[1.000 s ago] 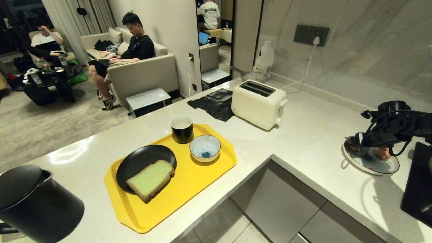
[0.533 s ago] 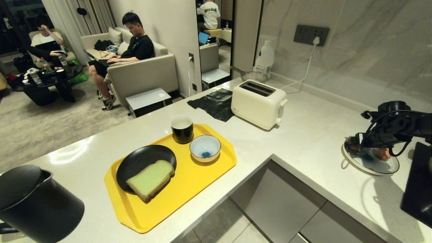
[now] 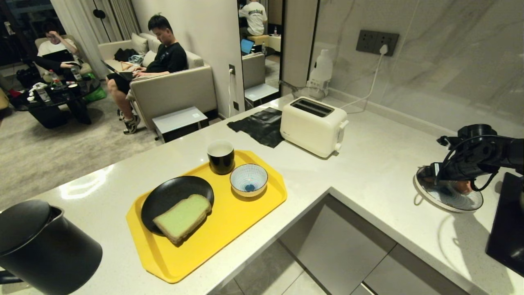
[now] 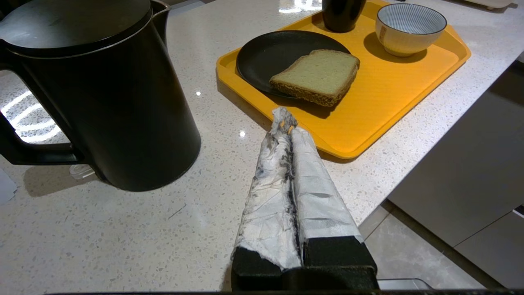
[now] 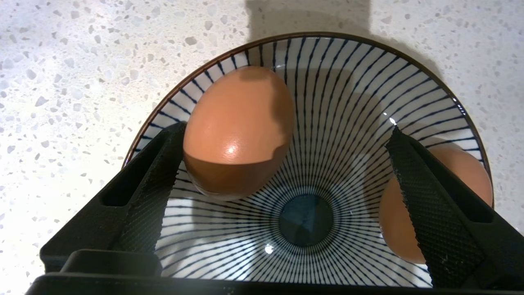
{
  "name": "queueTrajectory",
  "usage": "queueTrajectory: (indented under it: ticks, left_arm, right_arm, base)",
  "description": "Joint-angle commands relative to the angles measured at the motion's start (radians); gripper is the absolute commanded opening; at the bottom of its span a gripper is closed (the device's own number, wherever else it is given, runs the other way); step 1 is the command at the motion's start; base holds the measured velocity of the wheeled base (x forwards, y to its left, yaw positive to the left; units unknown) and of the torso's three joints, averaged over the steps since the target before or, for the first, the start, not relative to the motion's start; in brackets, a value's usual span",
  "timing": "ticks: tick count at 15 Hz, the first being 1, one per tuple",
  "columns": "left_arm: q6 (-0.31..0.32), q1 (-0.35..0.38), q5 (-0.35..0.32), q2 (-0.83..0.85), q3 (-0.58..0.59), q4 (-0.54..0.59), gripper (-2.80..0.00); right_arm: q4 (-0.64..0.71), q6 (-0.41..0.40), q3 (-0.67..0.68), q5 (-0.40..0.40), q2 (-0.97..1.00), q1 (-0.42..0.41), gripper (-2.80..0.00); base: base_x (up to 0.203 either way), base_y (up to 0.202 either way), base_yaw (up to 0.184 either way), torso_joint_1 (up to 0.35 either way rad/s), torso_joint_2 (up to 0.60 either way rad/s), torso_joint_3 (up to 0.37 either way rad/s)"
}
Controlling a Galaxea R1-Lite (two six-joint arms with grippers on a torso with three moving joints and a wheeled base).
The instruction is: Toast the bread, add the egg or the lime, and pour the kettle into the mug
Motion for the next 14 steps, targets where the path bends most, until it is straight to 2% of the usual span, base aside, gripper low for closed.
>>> queueTrajectory:
  ticks: [1, 6, 14]
  left_arm:
    - [0.000, 0.000, 0.000, -0.003, 0.000, 0.000, -2.80]
    - [0.000, 0.000, 0.000, -0.003, 0.000, 0.000, -2.80]
    - [0.000, 0.000, 0.000, -0.003, 0.000, 0.000, -2.80]
  right_arm:
    - [0.002, -0.003, 0.000, 0.013, 0.003, 0.000, 0.00]
    - [-0.037, -0.031, 0.000, 0.213, 0.004, -0.027, 0.00]
    - [-0.044, -0.122, 0.001, 0.220, 0.009, -0.051, 0.00]
  base:
    - [0.000, 0.000, 0.000, 0.000, 0.00, 0.000]
    - [0.000, 0.000, 0.000, 0.000, 0.00, 0.000]
    - [0.000, 0.000, 0.000, 0.000, 0.00, 0.000]
